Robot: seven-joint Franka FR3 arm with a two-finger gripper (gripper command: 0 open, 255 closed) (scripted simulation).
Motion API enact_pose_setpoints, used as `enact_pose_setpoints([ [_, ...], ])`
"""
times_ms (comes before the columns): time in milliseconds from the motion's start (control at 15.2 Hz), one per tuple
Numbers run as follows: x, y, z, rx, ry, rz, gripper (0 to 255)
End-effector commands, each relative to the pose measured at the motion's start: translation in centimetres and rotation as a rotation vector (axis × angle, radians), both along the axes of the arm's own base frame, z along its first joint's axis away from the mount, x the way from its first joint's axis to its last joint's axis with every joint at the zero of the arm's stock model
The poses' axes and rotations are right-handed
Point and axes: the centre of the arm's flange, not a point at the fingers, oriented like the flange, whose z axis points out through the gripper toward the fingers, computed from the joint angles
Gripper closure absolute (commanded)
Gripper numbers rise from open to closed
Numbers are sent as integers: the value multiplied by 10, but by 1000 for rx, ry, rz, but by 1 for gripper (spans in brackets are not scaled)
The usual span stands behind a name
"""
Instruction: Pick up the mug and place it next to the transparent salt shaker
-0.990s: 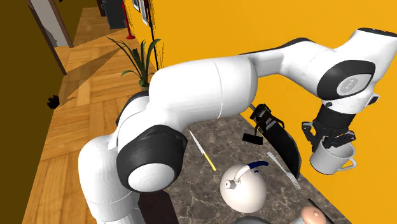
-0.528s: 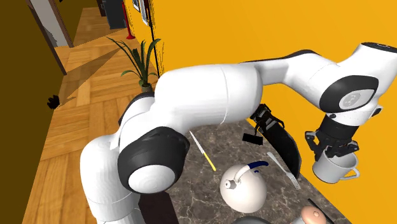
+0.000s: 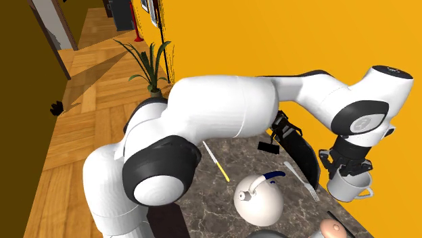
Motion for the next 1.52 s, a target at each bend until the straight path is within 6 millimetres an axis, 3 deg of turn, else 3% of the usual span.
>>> enact_pose_setpoints([
  [0,1,-1,-11,-1,-1,0,255],
  [1452,1,-1,-127,-1,-1,0,255],
])
